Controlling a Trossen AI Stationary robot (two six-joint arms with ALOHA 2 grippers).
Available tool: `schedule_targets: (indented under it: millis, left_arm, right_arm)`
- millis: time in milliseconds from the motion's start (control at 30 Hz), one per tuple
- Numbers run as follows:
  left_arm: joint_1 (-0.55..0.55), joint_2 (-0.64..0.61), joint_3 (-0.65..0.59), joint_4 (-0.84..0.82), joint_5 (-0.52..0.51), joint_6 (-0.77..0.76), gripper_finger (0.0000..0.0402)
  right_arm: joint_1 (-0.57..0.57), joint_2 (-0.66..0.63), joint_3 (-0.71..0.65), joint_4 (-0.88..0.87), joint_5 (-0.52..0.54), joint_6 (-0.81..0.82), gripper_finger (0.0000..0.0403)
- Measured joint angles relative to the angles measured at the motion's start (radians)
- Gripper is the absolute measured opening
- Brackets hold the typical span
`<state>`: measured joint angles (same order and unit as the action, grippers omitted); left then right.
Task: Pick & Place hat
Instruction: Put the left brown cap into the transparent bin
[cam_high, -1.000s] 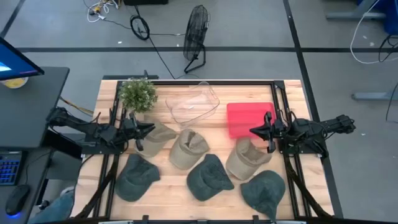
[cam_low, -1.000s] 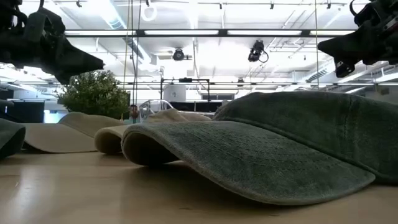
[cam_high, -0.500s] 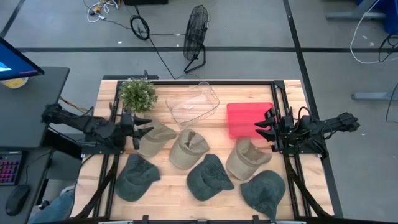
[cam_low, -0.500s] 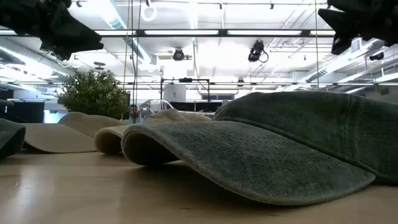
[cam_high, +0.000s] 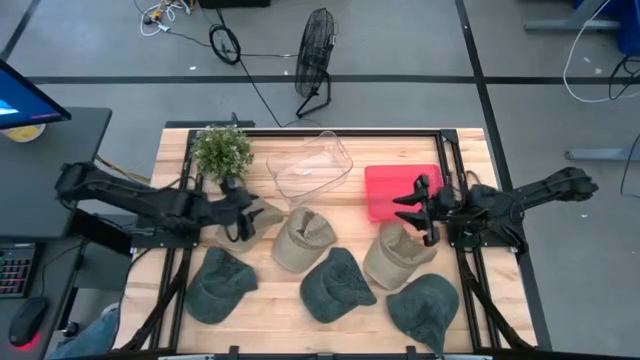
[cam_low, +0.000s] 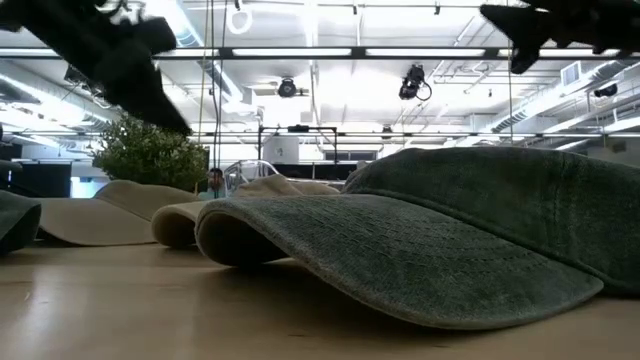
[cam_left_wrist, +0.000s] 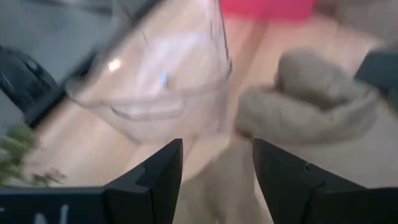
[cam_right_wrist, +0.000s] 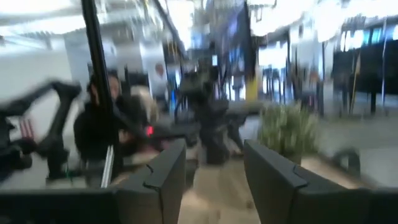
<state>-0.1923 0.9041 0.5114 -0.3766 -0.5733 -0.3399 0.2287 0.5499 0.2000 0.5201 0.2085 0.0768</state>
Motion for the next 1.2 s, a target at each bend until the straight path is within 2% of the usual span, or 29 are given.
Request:
schedule_targets:
  millis: [67,233,367,500,867,1200]
  left_arm:
    - [0.019,0.054,0.0,0.001,0.055,-0.026,0.0198]
    - [0.053,0.161,0.001,-0.025,0.066,-0.035,0.0198]
    - [0.073,0.22,0.001,-0.043,0.069,-0.06,0.0197]
    - [0.073,0.266,0.001,-0.046,0.126,-0.095,0.0197]
    - [0.04,0.24,0.002,-0.033,0.179,-0.096,0.0197]
    - [0.036,0.226,0.002,-0.042,0.279,-0.071,0.0197]
  right_arm:
    - [0.0,0.063,0.058,-0.099,0.0,0.021,0.0167]
    - [0.0,0.199,0.16,-0.261,0.0,0.02,0.0167]
    - [0.0,0.279,0.197,-0.278,0.0,0.027,0.0167]
    - [0.0,0.334,0.2,-0.283,0.0,0.066,0.0167]
    - [0.0,0.376,0.2,-0.295,0.001,0.092,0.0167]
    - [0.0,0.376,0.2,-0.297,0.003,0.095,0.0167]
